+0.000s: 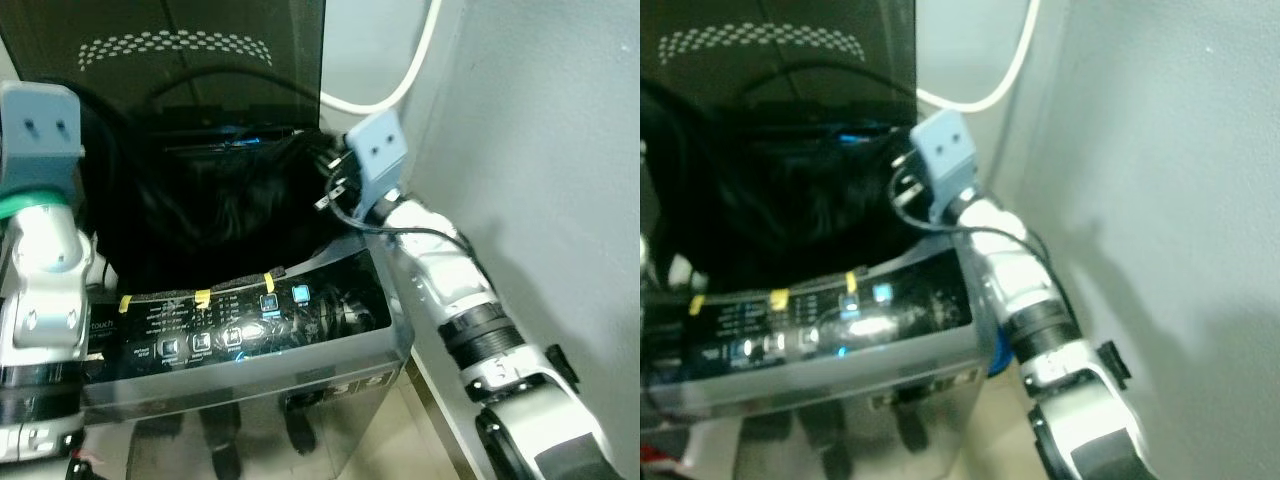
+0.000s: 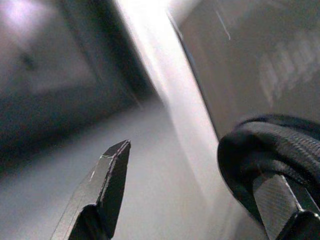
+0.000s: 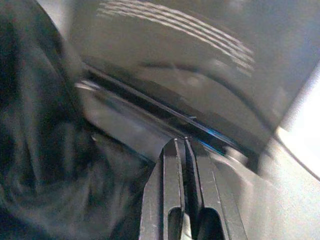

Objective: Clothes washing

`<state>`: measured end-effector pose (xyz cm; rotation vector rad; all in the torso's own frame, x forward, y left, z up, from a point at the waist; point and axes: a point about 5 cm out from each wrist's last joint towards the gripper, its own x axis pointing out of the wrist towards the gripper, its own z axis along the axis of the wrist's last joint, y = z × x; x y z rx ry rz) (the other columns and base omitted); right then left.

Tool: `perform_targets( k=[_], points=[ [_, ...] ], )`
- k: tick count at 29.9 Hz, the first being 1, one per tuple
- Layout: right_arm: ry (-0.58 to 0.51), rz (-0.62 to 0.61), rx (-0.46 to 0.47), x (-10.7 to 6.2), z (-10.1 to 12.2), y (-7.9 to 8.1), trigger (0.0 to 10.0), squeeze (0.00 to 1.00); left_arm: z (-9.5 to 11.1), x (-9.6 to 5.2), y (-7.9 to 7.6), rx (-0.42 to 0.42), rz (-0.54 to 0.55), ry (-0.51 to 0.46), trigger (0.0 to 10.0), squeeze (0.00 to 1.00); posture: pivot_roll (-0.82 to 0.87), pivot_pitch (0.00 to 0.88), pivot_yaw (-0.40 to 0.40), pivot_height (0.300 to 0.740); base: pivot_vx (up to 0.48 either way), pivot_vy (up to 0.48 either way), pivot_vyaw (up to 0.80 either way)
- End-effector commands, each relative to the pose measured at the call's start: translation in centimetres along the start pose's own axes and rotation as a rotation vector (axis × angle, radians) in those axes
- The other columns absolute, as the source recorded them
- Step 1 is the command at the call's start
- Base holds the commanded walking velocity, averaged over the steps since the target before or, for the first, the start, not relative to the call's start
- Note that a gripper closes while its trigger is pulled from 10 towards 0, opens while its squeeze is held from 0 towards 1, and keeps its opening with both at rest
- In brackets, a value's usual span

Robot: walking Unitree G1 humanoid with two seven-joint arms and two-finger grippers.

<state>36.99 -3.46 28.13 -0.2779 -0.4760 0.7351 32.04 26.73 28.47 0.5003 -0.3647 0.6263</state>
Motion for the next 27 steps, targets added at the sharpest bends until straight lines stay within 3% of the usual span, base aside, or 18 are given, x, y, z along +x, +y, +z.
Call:
perform_targets(
  k=[1, 2, 3, 5, 6, 7, 8, 10, 12, 14, 17, 18, 20, 22, 23, 24, 26, 27],
  points=[
    [-0.073, 0.102, -0.010, 0.3, 0.8, 1.9, 10.0, 0.00, -2.6, -1.6, -3.0, -0.033, -0.240, 0.180, 10.0, 0.00, 0.15, 0.112, 0.003, 0.731, 0.000, 0.000, 0.00],
    [-0.073, 0.102, -0.010, 0.3, 0.8, 1.9, 10.0, 0.00, -2.6, -1.6, -3.0, -0.033, -0.240, 0.180, 10.0, 0.00, 0.15, 0.112, 0.003, 0.731, 0.000, 0.000, 0.00],
    [-0.108, 0.123, 0.002, 0.3, 1.0, 2.3, 10.0, 0.00, -2.6, -2.3, -3.9, -0.075, -0.320, 0.210, 10.0, 0.00, 0.15, 0.112, 0.003, 0.731, 0.000, 0.000, 0.00],
    [-0.108, 0.123, 0.002, 0.3, 1.0, 2.3, 10.0, 0.00, -2.6, -2.3, -3.9, -0.075, -0.320, 0.210, 10.0, 0.00, 0.15, 0.112, 0.003, 0.731, 0.000, 0.000, 0.00],
    [-0.159, 0.106, 0.044, 0.1, 1.5, 2.1, 10.0, 0.00, -1.6, -2.8, -4.5, -0.159, -0.388, 0.202, 10.0, 0.00, 0.15, 0.117, 0.000, 0.731, 0.000, 0.000, 0.00],
    [-0.159, 0.106, 0.044, 0.1, 1.5, 2.1, 10.0, 0.00, -1.6, -2.8, -4.5, -0.159, -0.388, 0.202, 10.0, 0.00, 0.15, 0.117, 0.000, 0.731, 0.000, 0.000, 0.00],
    [-0.216, 0.059, 0.094, -0.2, 2.1, 1.4, 10.0, 0.00, -0.5, -3.1, -4.7, -0.227, -0.440, 0.176, 10.0, 0.00, 0.14, 0.120, 0.001, 0.731, 0.000, 0.000, 0.00],
    [-0.216, 0.059, 0.094, -0.2, 2.1, 1.4, 10.0, 0.00, -0.5, -3.1, -4.7, -0.227, -0.440, 0.176, 10.0, 0.00, 0.14, 0.120, 0.001, 0.731, 0.000, 0.000, 0.00],
    [-0.264, 0.010, 0.141, -0.6, 2.7, 0.6, 10.0, 0.00, 0.6, -3.0, -4.5, -0.245, -0.458, 0.122, 10.0, 0.00, 0.14, 0.120, 0.004, 0.731, 0.000, 0.000, 0.00],
    [-0.349, -0.133, 0.241, -2.0, 4.0, -1.8, 10.0, 0.00, 3.9, -3.5, -4.4, -0.203, -0.537, -0.118, 10.0, 0.00, 0.13, 0.120, 0.008, 0.731, 0.000, 0.000, 0.00],
    [-0.368, -0.170, 0.263, -2.4, 4.4, -2.4, 10.0, 0.00, 4.9, -3.8, -4.5, -0.186, -0.563, -0.196, 10.0, 0.00, 0.13, 0.120, 0.008, 0.731, 0.000, 0.000, 0.00],
    [-0.391, -0.207, 0.289, -3.0, 4.6, -2.9, 10.0, 0.00, 6.2, -4.7, -4.9, -0.193, -0.650, -0.286, 10.0, 0.00, 0.13, 0.119, 0.010, 0.731, 0.000, 0.000, 0.00],
    [-0.410, -0.240, 0.319, -3.6, 4.7, -3.1, 10.0, 0.00, 7.5, -5.6, -5.4, -0.204, -0.742, -0.366, 10.0, 0.00, 0.13, 0.119, 0.009, 0.731, 0.000, 0.000, 0.00],
    [-0.440, -0.294, 0.348, -4.6, 4.8, -3.4, 10.0, 0.00, 9.7, -6.9, -6.1, -0.266, -0.883, -0.467, 10.0, 0.00, 0.13, 0.118, 0.009, 0.731, 0.000, 0.000, 0.00],
    [-0.449, -0.316, 0.351, -5.0, 4.8, -3.5, 10.0, 0.00, 10.7, -7.2, -6.2, -0.336, -0.916, -0.477, 10.0, 0.00, 0.13, 0.118, 0.010, 0.731, 0.000, 0.000, 0.00],
    [-0.449, -0.316, 0.351, -5.0, 4.8, -3.5, 10.0, 0.00, 10.7, -7.2, -6.2, -0.336, -0.916, -0.477, 10.0, 0.00, 0.13, 0.118, 0.010, 0.731, 0.000, 0.000, 0.00],
    [-0.455, -0.342, 0.343, -5.6, 4.8, -3.5, 10.0, 0.00, 11.9, -7.6, -6.3, -0.512, -0.960, -0.443, 10.0, 0.00, 0.13, 0.117, 0.015, 0.731, 0.000, 0.000, 0.00],
    [-0.455, -0.342, 0.343, -5.6, 4.8, -3.5, 10.0, 0.00, 11.9, -7.6, -6.3, -0.512, -0.960, -0.443, 10.0, 0.00, 0.13, 0.117, 0.015, 0.731, 0.000, 0.000, 0.00]
  ],
)
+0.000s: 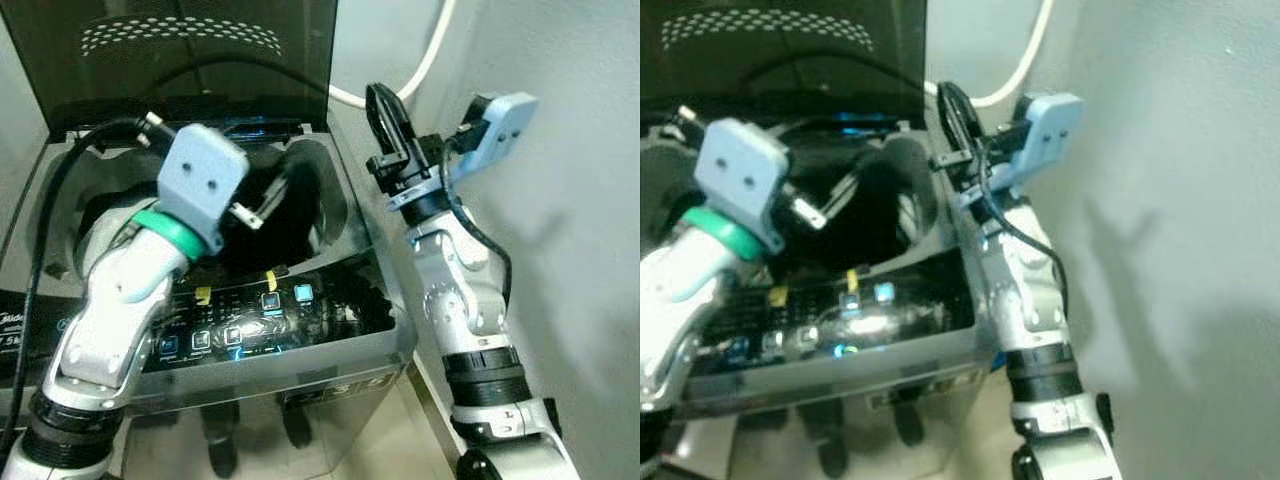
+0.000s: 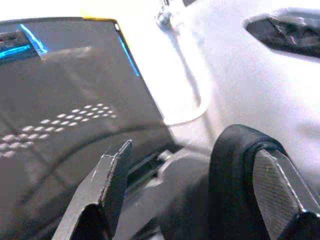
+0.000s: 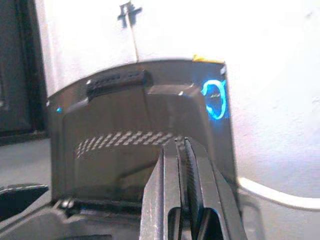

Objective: Clothes washing

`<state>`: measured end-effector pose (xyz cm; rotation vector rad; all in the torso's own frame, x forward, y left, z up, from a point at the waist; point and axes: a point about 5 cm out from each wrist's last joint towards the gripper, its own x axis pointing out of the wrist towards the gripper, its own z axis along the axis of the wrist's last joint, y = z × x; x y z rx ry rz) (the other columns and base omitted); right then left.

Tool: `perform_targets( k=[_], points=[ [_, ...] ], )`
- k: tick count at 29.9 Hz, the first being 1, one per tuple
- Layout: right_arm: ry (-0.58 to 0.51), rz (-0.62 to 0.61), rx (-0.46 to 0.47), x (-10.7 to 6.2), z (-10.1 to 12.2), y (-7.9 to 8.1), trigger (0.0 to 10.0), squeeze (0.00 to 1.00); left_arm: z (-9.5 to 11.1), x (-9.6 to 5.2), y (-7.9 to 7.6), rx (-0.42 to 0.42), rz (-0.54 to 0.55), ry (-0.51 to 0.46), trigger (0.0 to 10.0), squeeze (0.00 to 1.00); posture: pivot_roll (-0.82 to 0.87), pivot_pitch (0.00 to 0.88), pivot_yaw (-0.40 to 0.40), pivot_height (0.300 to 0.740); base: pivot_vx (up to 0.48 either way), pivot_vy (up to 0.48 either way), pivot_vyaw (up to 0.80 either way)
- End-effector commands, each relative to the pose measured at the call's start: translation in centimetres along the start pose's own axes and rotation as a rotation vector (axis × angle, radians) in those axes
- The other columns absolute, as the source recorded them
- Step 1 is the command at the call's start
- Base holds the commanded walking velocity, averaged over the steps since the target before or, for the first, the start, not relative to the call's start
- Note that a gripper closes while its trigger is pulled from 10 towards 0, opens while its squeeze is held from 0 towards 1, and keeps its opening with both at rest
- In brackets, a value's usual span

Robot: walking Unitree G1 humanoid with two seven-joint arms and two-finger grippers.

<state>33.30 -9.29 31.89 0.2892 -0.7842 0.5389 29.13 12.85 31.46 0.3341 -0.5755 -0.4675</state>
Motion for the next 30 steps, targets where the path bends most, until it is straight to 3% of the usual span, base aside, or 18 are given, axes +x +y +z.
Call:
perform_targets(
  k=[1, 3, 7, 9, 10, 12, 13, 14, 15, 17, 18, 19, 22, 23, 26, 27, 28, 30],
  points=[
    [-0.009, -0.019, -0.002, -0.7, 0.5, -0.1, 10.0, 0.00, 1.7, 0.1, -0.6, -0.151, -0.042, -0.071, 10.0, 0.00, 0.12, 0.118, 0.019, 0.731, 0.000, 0.000, 0.00],
    [-0.002, -0.029, -0.006, -1.2, 0.6, -0.3, 10.0, 0.00, 1.7, 0.1, -0.8, -0.202, -0.036, -0.072, 10.0, 0.00, 0.11, 0.118, 0.021, 0.731, 0.000, 0.000, 0.00],
    [0.037, -0.053, 0.004, -2.5, 0.8, -0.6, 10.0, 0.00, 0.9, -0.4, -0.9, -0.131, -0.016, -0.042, 10.0, 0.00, 0.11, 0.114, 0.025, 0.731, 0.000, 0.000, 0.00],
    [0.054, -0.054, 0.008, -3.0, 0.7, -0.6, 10.0, 0.00, -0.4, -0.5, -0.5, -0.117, 0.028, 0.063, 10.0, 0.00, 0.11, 0.114, 0.025, 0.731, 0.000, 0.000, 0.00],
    [0.054, -0.054, 0.008, -3.0, 0.7, -0.6, 10.0, 0.00, -0.4, -0.5, -0.5, -0.117, 0.028, 0.063, 10.0, 0.00, 0.11, 0.114, 0.025, 0.731, 0.000, 0.000, 0.00],
    [0.065, -0.053, 0.011, -3.1, 0.5, -0.5, 10.0, 0.00, -3.0, -0.4, 2.0, -0.250, 0.248, 0.250, 10.0, 0.00, 0.10, 0.108, 0.023, 0.731, 0.000, 0.000, 0.00],
    [0.065, -0.053, 0.011, -3.1, 0.5, -0.5, 10.0, 0.00, -3.0, -0.4, 2.0, -0.250, 0.248, 0.250, 10.0, 0.00, 0.10, 0.108, 0.023, 0.731, 0.000, 0.000, 0.00],
    [0.068, -0.053, 0.012, -3.1, 0.5, -0.4, 10.0, 0.00, -3.7, -0.5, 2.7, -0.306, 0.314, 0.315, 10.0, 0.00, 0.11, 0.108, 0.021, 0.731, 0.000, 0.000, 0.00],
    [0.069, -0.050, 0.014, -3.0, 0.5, -0.4, 10.0, 0.00, -5.0, -0.5, 4.3, -0.313, 0.382, 0.420, 10.0, 0.00, 0.12, 0.109, 0.012, 0.731, 0.000, 0.000, 0.00],
    [0.069, -0.044, 0.017, -2.8, 0.5, -0.3, 10.0, 0.00, -6.4, 0.0, 6.8, -0.271, 0.452, 0.539, 10.0, 0.00, 0.12, 0.111, 0.006, 0.731, 0.000, 0.000, 0.00],
    [0.069, -0.044, 0.017, -2.8, 0.5, -0.3, 10.0, 0.00, -6.4, 0.0, 6.8, -0.271, 0.452, 0.539, 10.0, 0.00, 0.12, 0.111, 0.006, 0.731, 0.000, 0.000, 0.00],
    [0.070, -0.041, 0.019, -2.7, 0.5, -0.3, 10.0, 0.00, -6.8, 0.2, 7.8, -0.248, 0.477, 0.574, 10.0, 0.00, 0.12, 0.111, 0.006, 0.731, 0.000, 0.000, 0.00],
    [0.078, -0.028, 0.025, -2.5, 0.5, 0.0, 10.0, 0.00, -6.8, 2.5, 8.3, -0.595, 0.377, 0.561, 10.0, 0.00, 0.13, 0.119, 0.008, 0.731, 0.000, 0.000, 0.00],
    [0.080, -0.027, 0.026, -2.5, 0.5, 0.1, 10.0, 0.00, -6.4, 3.2, 8.1, -0.628, 0.316, 0.550, 10.0, 0.00, 0.12, 0.120, 0.013, 0.731, 0.000, 0.000, 0.00],
    [0.083, -0.032, 0.026, -2.7, 0.6, 0.3, 10.0, 0.00, -5.7, 3.5, 7.4, -0.410, 0.164, 0.578, 10.0, 0.00, 0.12, 0.120, 0.023, 0.731, 0.000, 0.000, 0.00],
    [0.084, -0.039, 0.025, -2.8, 0.6, 0.3, 10.0, 0.00, -6.0, 2.8, 7.1, -0.176, 0.093, 0.608, 10.0, 0.00, 0.12, 0.120, 0.031, 0.731, 0.000, 0.000, 0.00],
    [0.084, -0.039, 0.025, -2.8, 0.6, 0.3, 10.0, 0.00, -6.0, 2.8, 7.1, -0.176, 0.093, 0.608, 10.0, 0.00, 0.12, 0.120, 0.031, 0.731, 0.000, 0.000, 0.00],
    [0.085, -0.049, 0.022, -3.0, 0.6, 0.2, 10.0, 0.00, -6.7, 1.5, 5.9, 0.113, -0.052, 0.665, 10.0, 0.00, 0.12, 0.122, 0.036, 0.731, 0.000, 0.000, 0.00]
  ],
)
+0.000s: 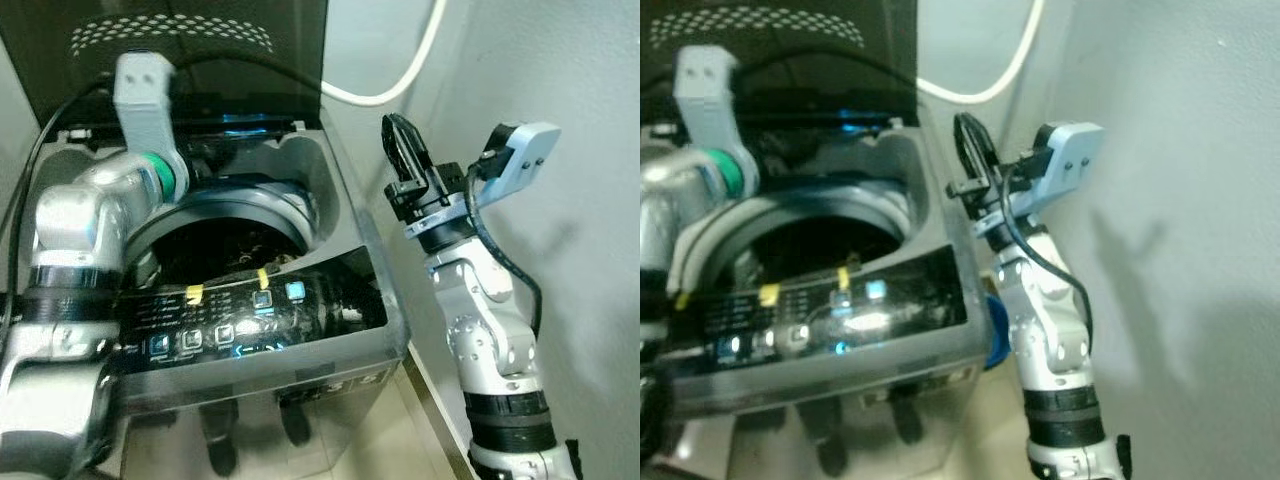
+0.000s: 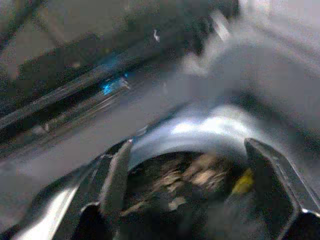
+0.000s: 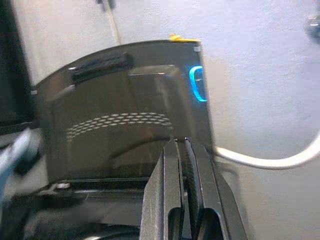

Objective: Clothes washing

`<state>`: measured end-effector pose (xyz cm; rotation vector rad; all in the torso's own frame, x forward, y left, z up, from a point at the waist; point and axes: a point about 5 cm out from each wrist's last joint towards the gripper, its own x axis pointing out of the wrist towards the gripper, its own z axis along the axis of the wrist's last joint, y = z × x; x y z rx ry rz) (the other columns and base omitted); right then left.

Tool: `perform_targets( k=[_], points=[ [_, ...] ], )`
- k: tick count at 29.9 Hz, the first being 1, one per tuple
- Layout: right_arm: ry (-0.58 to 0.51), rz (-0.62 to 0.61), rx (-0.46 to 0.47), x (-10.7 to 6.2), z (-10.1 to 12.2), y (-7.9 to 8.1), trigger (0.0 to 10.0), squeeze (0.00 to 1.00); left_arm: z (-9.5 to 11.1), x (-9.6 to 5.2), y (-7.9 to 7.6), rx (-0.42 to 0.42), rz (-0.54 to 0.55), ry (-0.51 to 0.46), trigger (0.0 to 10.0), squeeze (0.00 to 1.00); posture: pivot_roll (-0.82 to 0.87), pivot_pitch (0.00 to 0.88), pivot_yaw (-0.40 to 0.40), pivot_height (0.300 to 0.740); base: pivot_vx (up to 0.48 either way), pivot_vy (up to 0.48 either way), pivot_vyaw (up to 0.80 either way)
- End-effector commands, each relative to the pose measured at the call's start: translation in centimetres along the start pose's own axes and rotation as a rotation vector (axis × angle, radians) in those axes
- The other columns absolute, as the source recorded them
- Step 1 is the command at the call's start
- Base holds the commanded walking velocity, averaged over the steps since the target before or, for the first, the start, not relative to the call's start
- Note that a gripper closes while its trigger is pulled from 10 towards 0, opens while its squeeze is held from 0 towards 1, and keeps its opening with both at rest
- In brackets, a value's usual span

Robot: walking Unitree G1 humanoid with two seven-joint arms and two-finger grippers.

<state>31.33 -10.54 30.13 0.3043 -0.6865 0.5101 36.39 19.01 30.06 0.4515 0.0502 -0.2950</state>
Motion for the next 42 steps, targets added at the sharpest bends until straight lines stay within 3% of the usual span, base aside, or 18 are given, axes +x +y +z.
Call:
perform_targets(
  k=[1, 3, 5, 6, 9, 10, 11, 13, 16, 20, 23, 27, 34, 36, 38, 39, 41, 42],
  points=[
    [0.000, 0.001, -0.001, -0.2, 0.1, 0.2, 10.0, 0.00, -0.3, 0.0, -1.1, 0.130, -0.050, 0.014, 10.0, 0.00, 0.12, 0.122, 0.036, 0.731, 0.000, 0.000, 0.00],
    [0.000, -0.002, -0.001, -0.2, 0.1, 0.2, 10.0, 0.00, -0.8, -0.3, -1.5, 0.212, -0.076, 0.032, 10.0, 0.00, 0.12, 0.122, 0.036, 0.731, 0.000, 0.000, 0.00],
    [0.002, -0.013, -0.003, -0.4, 0.1, 0.1, 10.0, 0.00, -2.2, -2.3, -2.2, 0.416, -0.165, 0.046, 10.0, 0.00, 0.12, 0.124, 0.043, 0.731, 0.000, 0.000, 0.00],
    [0.002, -0.016, -0.003, -0.5, 0.0, 0.0, 10.0, 0.00, -1.9, -3.0, -2.1, 0.510, -0.125, -0.002, 10.0, 0.00, 0.13, 0.125, 0.043, 0.731, 0.000, 0.000, 0.00],
    [0.003, -0.017, -0.002, -0.5, 0.0, 0.0, 10.0, 0.00, -1.3, -3.3, -1.9, 0.574, -0.079, -0.059, 10.0, 0.00, 0.13, 0.125, 0.042, 0.731, 0.000, 0.000, 0.00],
    [0.004, -0.018, 0.002, -0.5, -0.1, 0.0, 10.0, 0.00, 0.2, -3.2, -1.2, 0.635, 0.092, -0.172, 10.0, 0.00, 0.13, 0.125, 0.042, 0.731, 0.000, 0.000, 0.00],
    [0.004, -0.018, 0.002, -0.5, -0.1, 0.0, 10.0, 0.00, 0.2, -3.2, -1.2, 0.635, 0.092, -0.172, 10.0, 0.00, 0.13, 0.125, 0.042, 0.731, 0.000, 0.000, 0.00],
    [0.005, -0.015, 0.012, -0.3, -0.2, 0.1, 10.0, 0.00, 3.0, -3.9, -1.3, 0.664, 0.285, -0.418, 10.0, 0.00, 0.15, 0.122, 0.037, 0.731, 0.000, 0.000, 0.00],
    [0.006, -0.012, 0.018, -0.2, -0.4, 0.3, 10.0, 0.00, 4.7, -5.0, -2.3, 0.626, 0.318, -0.592, 10.0, 0.00, 0.14, 0.123, 0.039, 0.731, 0.000, 0.000, 0.00],
    [0.007, -0.012, 0.022, -0.2, -0.4, 0.4, 10.0, 0.00, 6.0, -5.9, -3.1, 0.331, 0.301, -0.679, 10.0, 0.00, 0.14, 0.123, 0.039, 0.731, 0.000, 0.000, 0.00],
    [0.009, -0.024, 0.020, -0.4, -0.4, 0.3, 10.0, 0.00, 7.1, -6.5, -5.2, 0.578, 0.289, -0.814, 10.0, 0.00, 0.14, 0.123, 0.043, 0.731, 0.000, 0.000, 0.00],
    [0.009, -0.029, 0.019, -0.4, -0.4, 0.3, 10.0, 0.00, 6.8, -6.2, -6.6, 0.622, 0.227, -0.854, 10.0, 0.00, 0.13, 0.122, 0.052, 0.731, 0.000, 0.000, 0.00],
    [0.006, -0.040, 0.015, -0.5, -0.5, 0.2, 10.0, 0.00, 6.8, -5.9, -7.3, 0.569, 0.227, -0.889, 10.0, 0.00, 0.13, 0.114, 0.052, 0.731, 0.000, 0.000, 0.00],
    [0.008, -0.045, 0.016, -0.6, -0.5, 0.1, 10.0, 0.00, 6.4, -5.6, -6.1, 0.438, 0.266, -0.835, 10.0, 0.00, 0.13, 0.114, 0.052, 0.731, 0.000, 0.000, 0.00],
    [0.012, -0.064, 0.016, -0.7, -0.7, 0.0, 10.0, 0.00, 5.6, -5.3, -4.1, 0.169, 0.313, -0.756, 10.0, 0.00, 0.12, 0.106, 0.046, 0.731, 0.000, 0.000, 0.00],
    [0.012, -0.064, 0.016, -0.7, -0.7, 0.0, 10.0, 0.00, 5.6, -5.3, -4.1, 0.169, 0.313, -0.756, 10.0, 0.00, 0.12, 0.106, 0.046, 0.731, 0.000, 0.000, 0.00],
    [0.015, -0.088, 0.010, -0.8, -0.9, -0.2, 10.0, 0.00, 4.3, -5.1, -2.5, -0.040, 0.371, -0.694, 10.0, 0.00, 0.12, 0.100, 0.037, 0.731, 0.000, 0.000, 0.00],
    [0.015, -0.088, 0.010, -0.8, -0.9, -0.2, 10.0, 0.00, 4.3, -5.1, -2.5, -0.040, 0.371, -0.694, 10.0, 0.00, 0.12, 0.100, 0.037, 0.731, 0.000, 0.000, 0.00]
  ],
)
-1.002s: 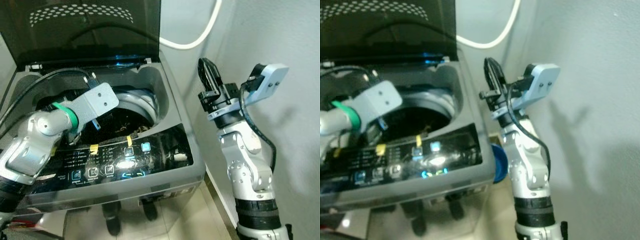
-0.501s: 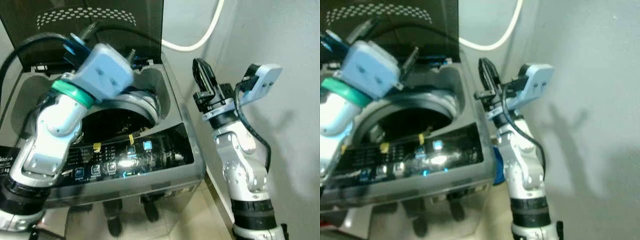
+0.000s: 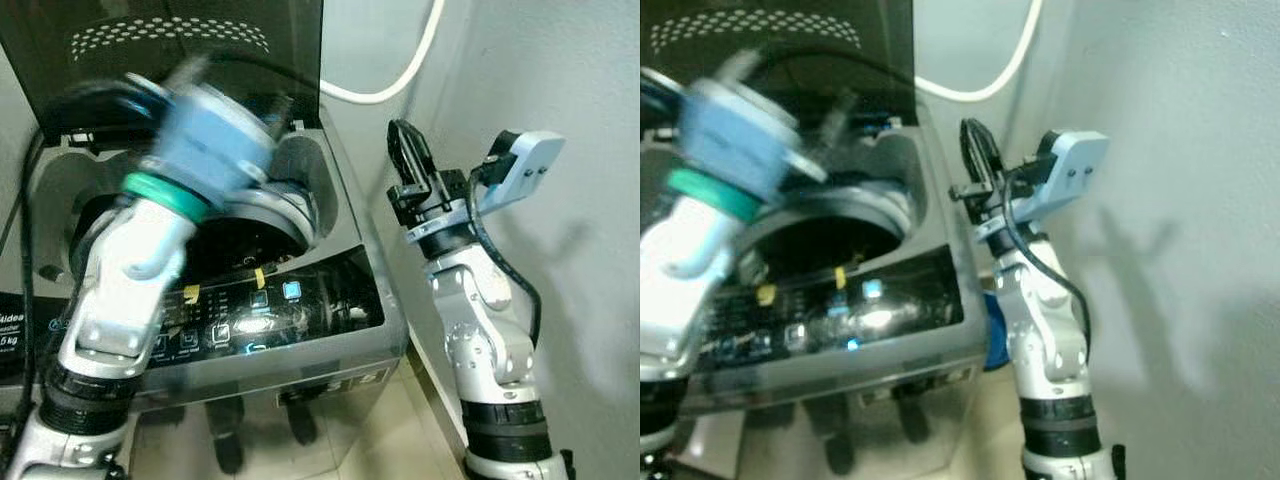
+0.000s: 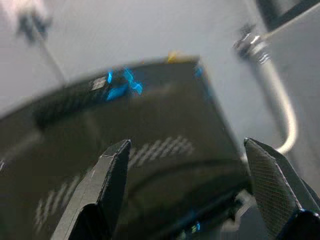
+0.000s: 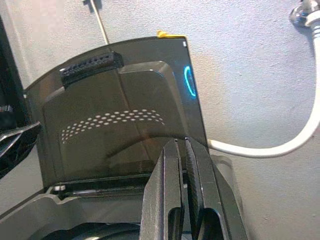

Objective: Clothes washing

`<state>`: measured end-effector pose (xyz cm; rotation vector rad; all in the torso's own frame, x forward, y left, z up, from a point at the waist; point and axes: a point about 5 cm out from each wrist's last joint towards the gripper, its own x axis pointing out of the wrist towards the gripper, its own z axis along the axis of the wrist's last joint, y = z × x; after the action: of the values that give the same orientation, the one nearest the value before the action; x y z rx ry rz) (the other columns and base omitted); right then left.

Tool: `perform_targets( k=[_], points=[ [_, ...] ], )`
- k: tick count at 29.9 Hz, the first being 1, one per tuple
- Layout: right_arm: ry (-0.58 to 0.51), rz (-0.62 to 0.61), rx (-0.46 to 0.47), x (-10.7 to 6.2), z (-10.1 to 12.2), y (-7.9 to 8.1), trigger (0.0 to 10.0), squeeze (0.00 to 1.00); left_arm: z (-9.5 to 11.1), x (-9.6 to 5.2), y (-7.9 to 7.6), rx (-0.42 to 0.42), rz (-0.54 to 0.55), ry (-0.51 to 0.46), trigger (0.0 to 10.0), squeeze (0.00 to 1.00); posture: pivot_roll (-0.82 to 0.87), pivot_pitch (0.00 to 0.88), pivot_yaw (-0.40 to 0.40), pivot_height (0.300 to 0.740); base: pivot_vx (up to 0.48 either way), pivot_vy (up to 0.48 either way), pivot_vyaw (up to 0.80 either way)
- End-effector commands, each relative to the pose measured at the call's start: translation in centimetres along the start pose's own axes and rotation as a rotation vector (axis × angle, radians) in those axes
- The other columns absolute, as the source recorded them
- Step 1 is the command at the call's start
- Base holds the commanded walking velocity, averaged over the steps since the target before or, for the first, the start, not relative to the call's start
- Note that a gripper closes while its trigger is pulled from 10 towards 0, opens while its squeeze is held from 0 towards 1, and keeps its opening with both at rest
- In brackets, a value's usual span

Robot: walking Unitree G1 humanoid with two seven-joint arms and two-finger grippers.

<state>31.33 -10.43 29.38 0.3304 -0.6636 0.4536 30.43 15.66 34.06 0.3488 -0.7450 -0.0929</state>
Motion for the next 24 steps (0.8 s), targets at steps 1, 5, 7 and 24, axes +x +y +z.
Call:
perform_targets(
  k=[1, 5, 7, 24],
  points=[
    [0.007, -0.046, 0.000, -0.4, -0.4, -0.5, 10.0, 0.00, -1.8, -0.8, 1.1, -0.120, 0.083, 0.099, 10.0, 0.00, 0.11, 0.093, 0.028, 0.731, 0.000, 0.000, 0.00],
    [0.019, -0.092, -0.014, -0.5, -0.8, -1.2, 10.0, 0.00, -3.4, -2.3, 1.9, -0.233, 0.119, 0.162, 10.0, 0.00, 0.11, 0.077, 0.002, 0.731, 0.000, 0.000, 0.00],
    [0.022, -0.096, -0.019, -0.5, -0.9, -1.4, 10.0, 0.00, -3.3, -2.5, 2.0, -0.222, 0.106, 0.147, 10.0, 0.00, 0.11, 0.071, -0.008, 0.731, 0.000, 0.000, 0.00],
    [0.012, -0.069, -0.066, 0.6, -1.0, -1.8, 10.0, 0.00, -2.5, -2.6, 1.2, -0.300, 0.057, 0.136, 10.0, 0.00, 0.10, 0.031, -0.002, 0.731, 0.000, 0.000, 0.00]
  ],
)
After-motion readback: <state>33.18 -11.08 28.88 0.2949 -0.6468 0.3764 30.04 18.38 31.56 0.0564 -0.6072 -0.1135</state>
